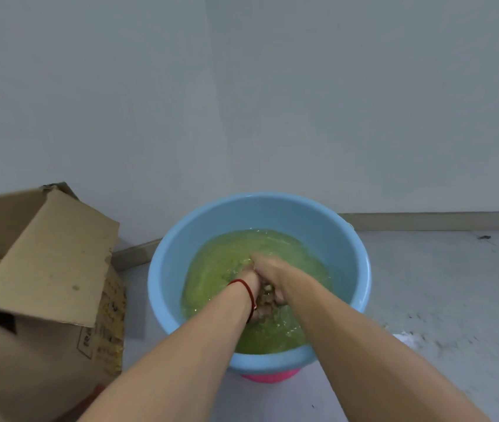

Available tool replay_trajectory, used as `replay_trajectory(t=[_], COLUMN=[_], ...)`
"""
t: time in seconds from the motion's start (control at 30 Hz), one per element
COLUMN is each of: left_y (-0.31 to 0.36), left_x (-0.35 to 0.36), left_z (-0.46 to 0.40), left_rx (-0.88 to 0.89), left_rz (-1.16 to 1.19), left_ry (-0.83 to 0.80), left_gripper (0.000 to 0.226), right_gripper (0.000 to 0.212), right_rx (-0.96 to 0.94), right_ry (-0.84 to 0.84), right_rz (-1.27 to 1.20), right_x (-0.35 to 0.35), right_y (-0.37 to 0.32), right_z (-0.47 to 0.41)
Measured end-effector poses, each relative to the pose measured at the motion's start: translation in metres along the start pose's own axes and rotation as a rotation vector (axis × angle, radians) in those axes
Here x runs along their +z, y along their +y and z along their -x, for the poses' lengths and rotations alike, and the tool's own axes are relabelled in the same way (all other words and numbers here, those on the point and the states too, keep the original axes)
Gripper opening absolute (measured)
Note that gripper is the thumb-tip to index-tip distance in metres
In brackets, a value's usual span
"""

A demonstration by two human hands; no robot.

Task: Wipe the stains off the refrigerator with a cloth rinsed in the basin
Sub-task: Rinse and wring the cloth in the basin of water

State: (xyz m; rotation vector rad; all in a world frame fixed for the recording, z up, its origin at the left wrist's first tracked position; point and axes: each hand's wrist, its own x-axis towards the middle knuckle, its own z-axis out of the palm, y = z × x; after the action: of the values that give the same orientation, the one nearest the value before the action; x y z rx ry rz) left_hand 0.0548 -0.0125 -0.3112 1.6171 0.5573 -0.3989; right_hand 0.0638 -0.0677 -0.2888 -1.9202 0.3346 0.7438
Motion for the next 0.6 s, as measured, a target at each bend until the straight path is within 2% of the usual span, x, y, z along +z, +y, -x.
replay_trajectory(t=[0.03,0.07,0.1,0.13,0.17,0.2,0.27,0.37,0.4,0.47,0.53,0.6], left_y=[0.002,-0.001,-0.005,-0.008,-0.003,-0.006,-0.011,-0.012,-0.009,-0.004,-0.002,-0.007], left_x=[0.002,0.005,0.008,0.007,0.006,-0.006,-0.022,-0.036,-0.039,-0.036,-0.025,-0.022], left_z=[0.007,0.009,0.006,0.0,0.003,0.009,0.012,0.004,0.007,0.015,0.016,0.013], left_rx=[0.006,0.02,-0.004,0.039,-0.083,-0.09,-0.035,-0.056,-0.049,-0.028,-0.075,-0.138], left_rz=[-0.109,-0.268,-0.178,-0.269,-0.206,-0.154,-0.23,-0.356,-0.353,-0.183,-0.02,0.057], left_ry=[-0.083,-0.086,-0.014,0.064,0.12,0.123,0.183,0.235,0.203,0.048,0.073,0.08], left_gripper=[0.014,0.01,0.016,0.028,0.035,0.033,0.022,0.048,0.047,0.026,0.029,0.038], right_gripper=[0.042,0.045,0.055,0.063,0.065,0.061,0.052,0.048,0.05,0.055,0.05,0.047], right_rx=[-0.021,-0.058,-0.12,-0.181,-0.228,-0.269,-0.318,-0.28,-0.234,-0.14,-0.109,-0.055], right_ry=[0.009,0.033,0.081,0.133,0.199,0.275,0.396,0.47,0.451,0.31,0.179,0.123], right_rz=[-0.002,0.055,0.169,0.312,0.476,0.619,0.838,1.045,1.071,1.007,0.897,0.577], right_x=[-0.003,-0.006,-0.012,-0.019,-0.026,-0.032,-0.037,-0.034,-0.028,-0.013,0.006,0.021], right_y=[0.001,0.002,0.005,0.007,0.01,0.014,0.017,0.022,0.023,0.02,0.013,0.007], right_z=[-0.002,-0.004,-0.009,-0.012,-0.015,-0.017,-0.016,-0.024,-0.026,-0.023,-0.023,-0.027])
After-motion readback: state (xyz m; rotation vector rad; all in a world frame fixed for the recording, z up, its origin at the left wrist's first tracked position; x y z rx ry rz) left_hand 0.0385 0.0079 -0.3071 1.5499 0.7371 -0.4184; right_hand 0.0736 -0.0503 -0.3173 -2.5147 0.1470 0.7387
